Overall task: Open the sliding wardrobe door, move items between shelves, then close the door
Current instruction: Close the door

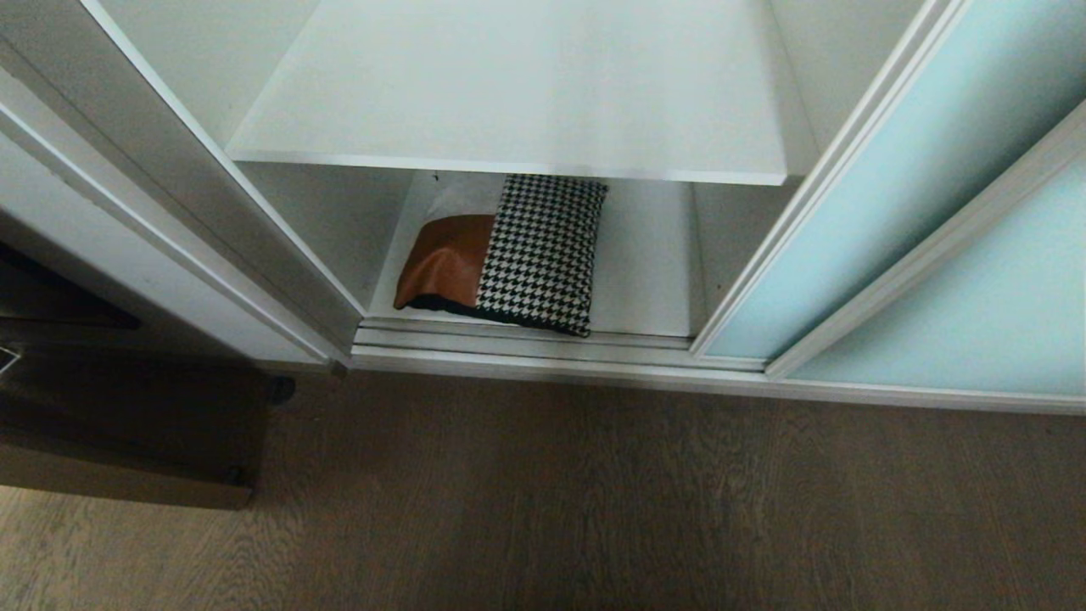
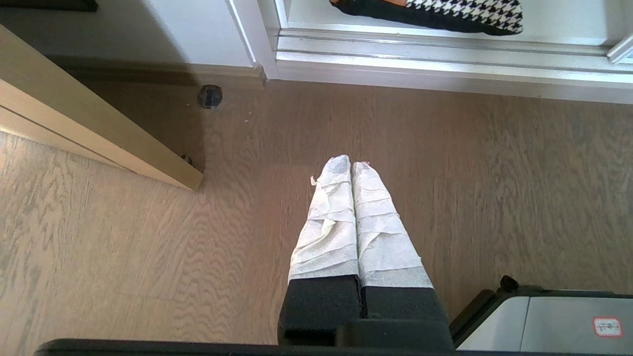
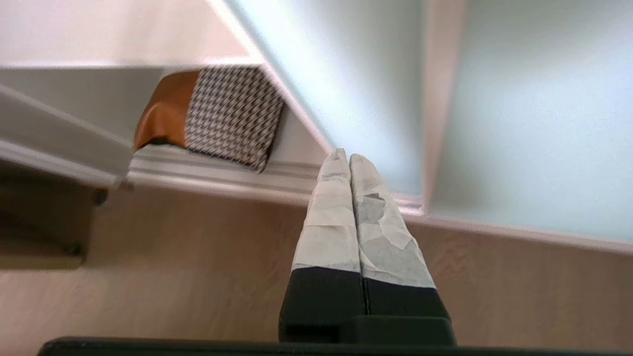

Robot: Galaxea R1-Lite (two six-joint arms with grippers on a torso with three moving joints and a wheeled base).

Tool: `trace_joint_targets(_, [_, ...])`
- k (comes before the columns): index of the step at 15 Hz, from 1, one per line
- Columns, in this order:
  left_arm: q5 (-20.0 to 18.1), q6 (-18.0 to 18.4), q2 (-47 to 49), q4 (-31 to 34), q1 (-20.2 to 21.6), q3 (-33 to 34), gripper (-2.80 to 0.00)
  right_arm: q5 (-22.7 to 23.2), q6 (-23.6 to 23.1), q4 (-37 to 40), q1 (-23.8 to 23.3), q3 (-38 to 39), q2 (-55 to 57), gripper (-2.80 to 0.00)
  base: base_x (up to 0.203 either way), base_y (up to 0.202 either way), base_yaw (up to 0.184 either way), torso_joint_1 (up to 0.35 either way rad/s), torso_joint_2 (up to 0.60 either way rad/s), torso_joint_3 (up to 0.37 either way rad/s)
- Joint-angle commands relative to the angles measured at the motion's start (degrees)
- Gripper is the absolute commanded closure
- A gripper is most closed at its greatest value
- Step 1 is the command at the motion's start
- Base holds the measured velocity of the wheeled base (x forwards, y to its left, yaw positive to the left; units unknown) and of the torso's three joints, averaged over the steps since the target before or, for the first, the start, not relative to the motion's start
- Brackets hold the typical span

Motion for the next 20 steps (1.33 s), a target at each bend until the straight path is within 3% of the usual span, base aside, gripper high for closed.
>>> trace_joint_targets(1, [0.0,0.03,0.09,0.0,0.03,0.09,0.0,0.43,0.14,-0.23,-1.13,-1.83,2.55,0.0,0.0,0.0,0.0,0.0,0.0,0.0])
trace_joint_targets(8, [0.0,0.03,0.09,0.0,0.03,0.01,0.0,1.33,0.43,-0.99,-1.97,-6.28,6.9,0.0,0.0,0.0,0.0,0.0,0.0,0.0])
trace_joint_targets(11, [0.0,0.03,0.09,0.0,0.03,0.09,0.0,1.41,0.58,-6.13,-4.02,-7.25,10.51,0.0,0.0,0.0,0.0,0.0,0.0,0.0])
trace_joint_targets(20, [0.0,0.03,0.09,0.0,0.03,0.06,0.0,1.32,0.89,-12.03,-3.88,-7.62,16.3,0.0,0.0,0.0,0.0,0.0,0.0,0.0])
